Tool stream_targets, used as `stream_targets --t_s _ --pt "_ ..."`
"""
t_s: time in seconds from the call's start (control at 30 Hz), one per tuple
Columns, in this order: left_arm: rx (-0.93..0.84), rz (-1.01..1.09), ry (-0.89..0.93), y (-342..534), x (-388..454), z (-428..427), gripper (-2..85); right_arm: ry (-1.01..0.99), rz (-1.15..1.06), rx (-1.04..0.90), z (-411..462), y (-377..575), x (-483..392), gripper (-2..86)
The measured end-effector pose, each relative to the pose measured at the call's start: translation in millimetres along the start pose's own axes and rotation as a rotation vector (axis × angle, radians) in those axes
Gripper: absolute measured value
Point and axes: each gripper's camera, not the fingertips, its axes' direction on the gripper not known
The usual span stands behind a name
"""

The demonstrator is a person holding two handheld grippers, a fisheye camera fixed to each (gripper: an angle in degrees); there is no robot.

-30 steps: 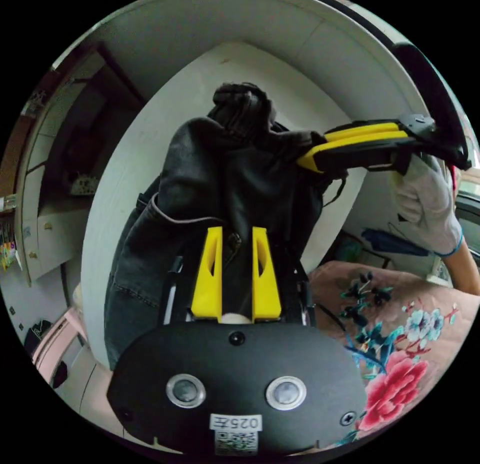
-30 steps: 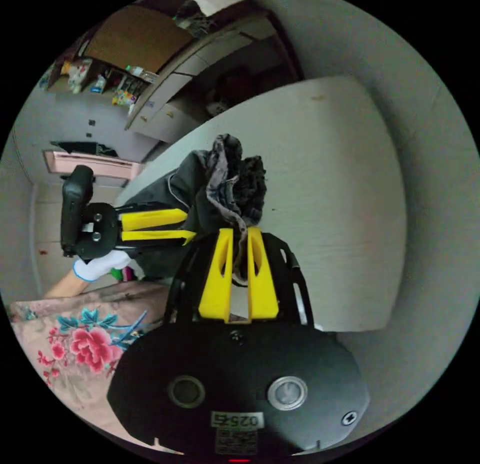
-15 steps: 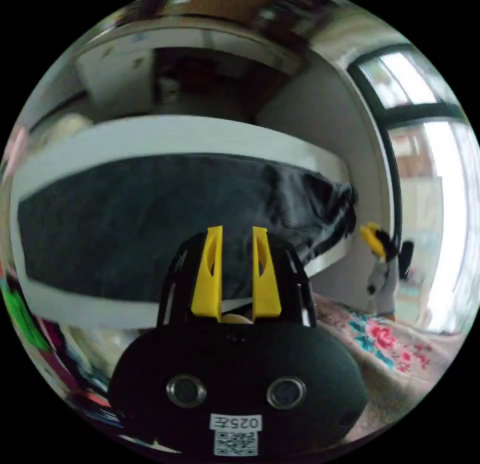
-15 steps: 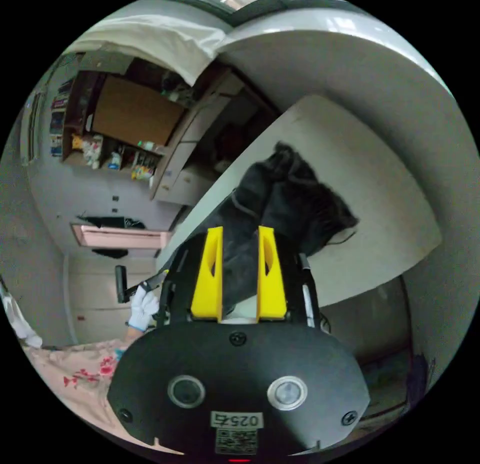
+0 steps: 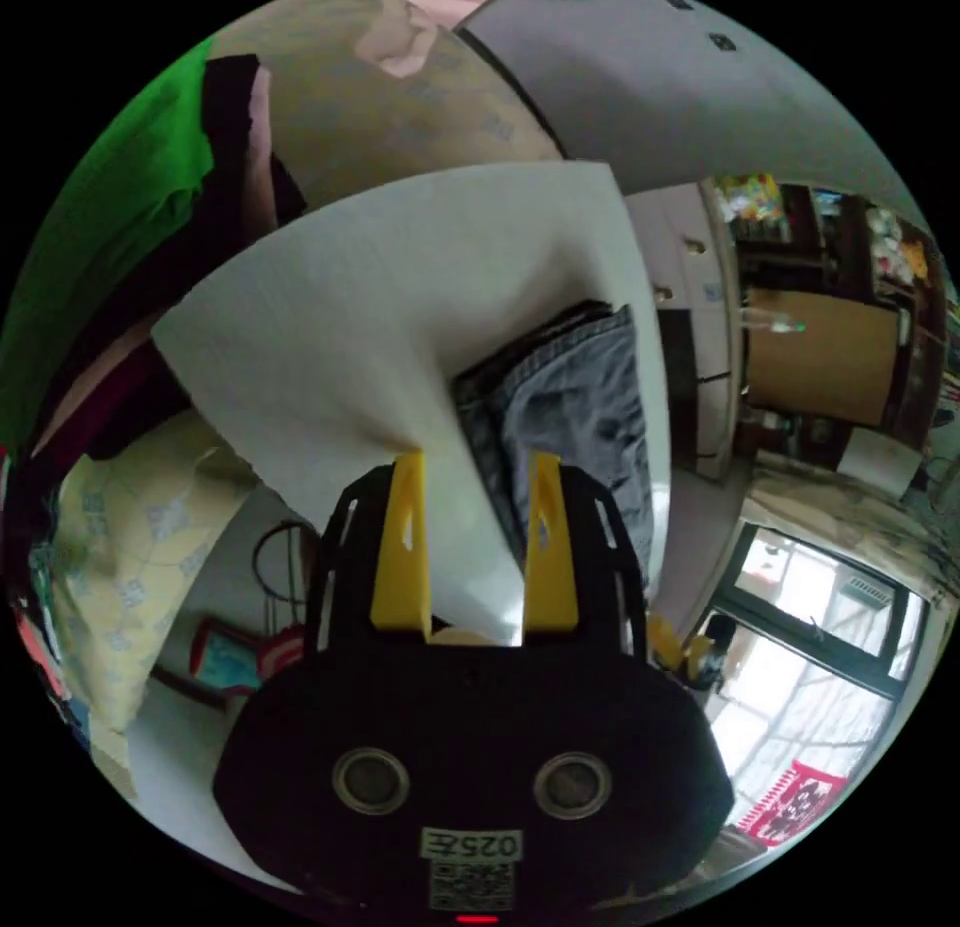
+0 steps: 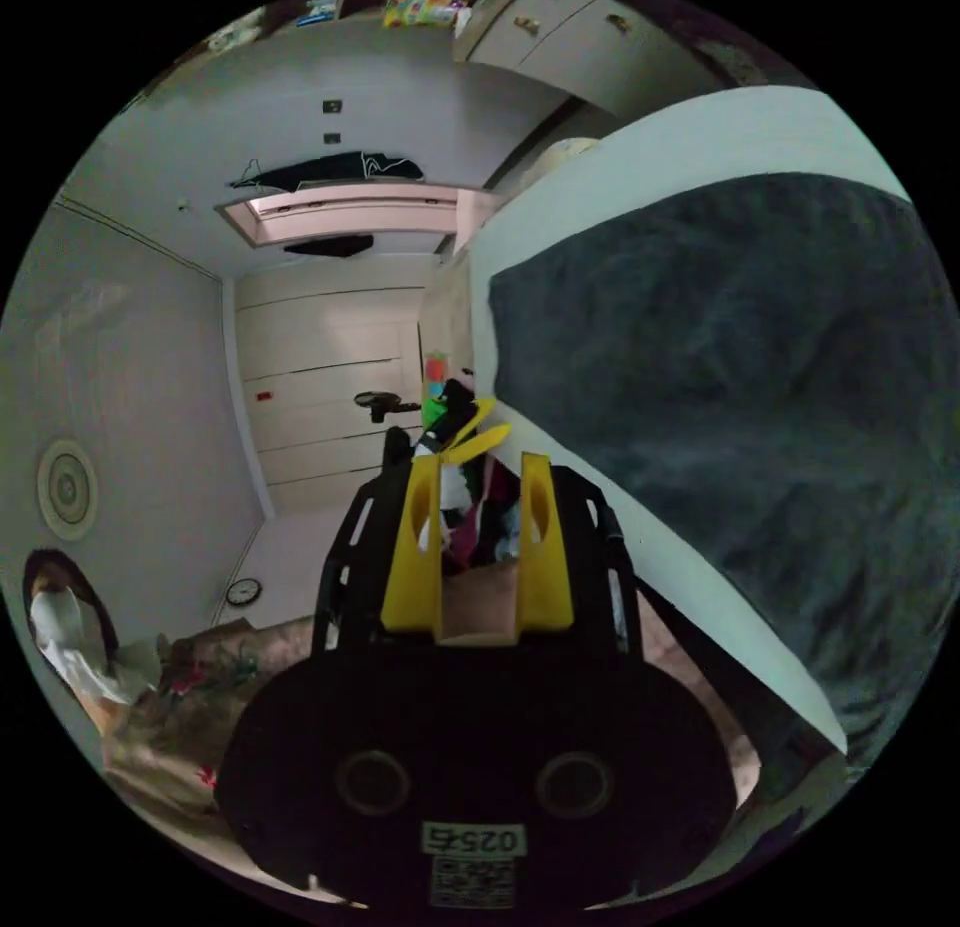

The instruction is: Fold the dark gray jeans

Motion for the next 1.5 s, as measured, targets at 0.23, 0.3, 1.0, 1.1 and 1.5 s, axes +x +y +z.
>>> stream_targets --t_s 0.23,0.3,1.0,1.1,1.5 --pt "-0.041 0.038 -0.080 -6.2 29.0 -8.7 9.5 0.032 0.002 -0.038 93.8 -49.5 -42.4 11.0" --pt "-0.069 0.088 0.026 -3.0 36.1 -4.5 9.1 0.018 0.042 -0.050 110.0 -60.4 -40.4 11.0" --pt "-0.070 0.036 -0.046 44.8 19.6 14.6 2.9 0.191 0.059 -0.083 185.5 -94.1 -74.0 12.2" --pt "0.072 0.114 -0.044 72.5 23.4 17.6 -1.0 0.196 0.034 -0.086 201.4 -105.0 -83.2 16.1" --pt "0.122 0.971 -0.089 228.8 131.9 28.7 -1.7 0.698 -0.175 -0.156 203.7 -114.6 -162.0 15.8"
